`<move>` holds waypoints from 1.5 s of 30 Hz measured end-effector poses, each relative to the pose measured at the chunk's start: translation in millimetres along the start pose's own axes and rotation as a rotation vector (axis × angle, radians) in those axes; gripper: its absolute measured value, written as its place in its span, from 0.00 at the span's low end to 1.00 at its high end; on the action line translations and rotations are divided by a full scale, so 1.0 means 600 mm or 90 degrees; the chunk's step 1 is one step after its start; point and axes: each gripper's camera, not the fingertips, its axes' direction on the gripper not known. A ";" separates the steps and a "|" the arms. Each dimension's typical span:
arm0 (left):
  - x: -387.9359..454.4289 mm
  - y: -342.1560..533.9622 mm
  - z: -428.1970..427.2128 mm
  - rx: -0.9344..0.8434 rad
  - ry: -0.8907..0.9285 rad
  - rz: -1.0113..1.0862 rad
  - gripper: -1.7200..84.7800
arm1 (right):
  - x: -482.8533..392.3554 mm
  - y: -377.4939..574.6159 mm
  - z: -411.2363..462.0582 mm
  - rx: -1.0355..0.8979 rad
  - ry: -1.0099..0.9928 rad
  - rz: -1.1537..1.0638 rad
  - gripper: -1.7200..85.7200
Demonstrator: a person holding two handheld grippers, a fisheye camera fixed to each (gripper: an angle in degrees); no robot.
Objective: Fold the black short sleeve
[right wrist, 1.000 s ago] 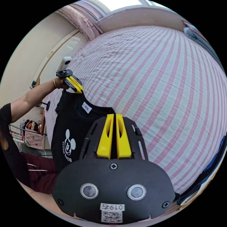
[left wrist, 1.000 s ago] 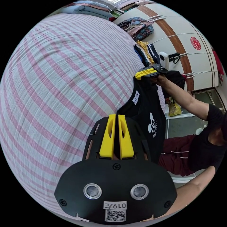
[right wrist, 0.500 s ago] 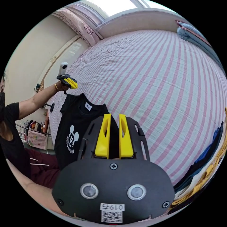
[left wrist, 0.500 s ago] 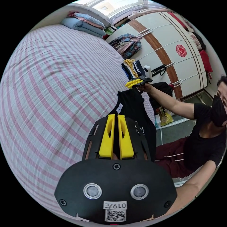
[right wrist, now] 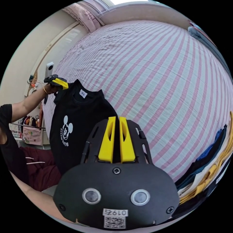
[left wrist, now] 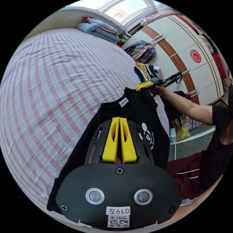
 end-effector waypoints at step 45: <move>0.205 0.437 -0.243 0.169 -0.148 -0.341 0.04 | 0.092 0.057 0.223 -0.035 0.205 0.066 0.07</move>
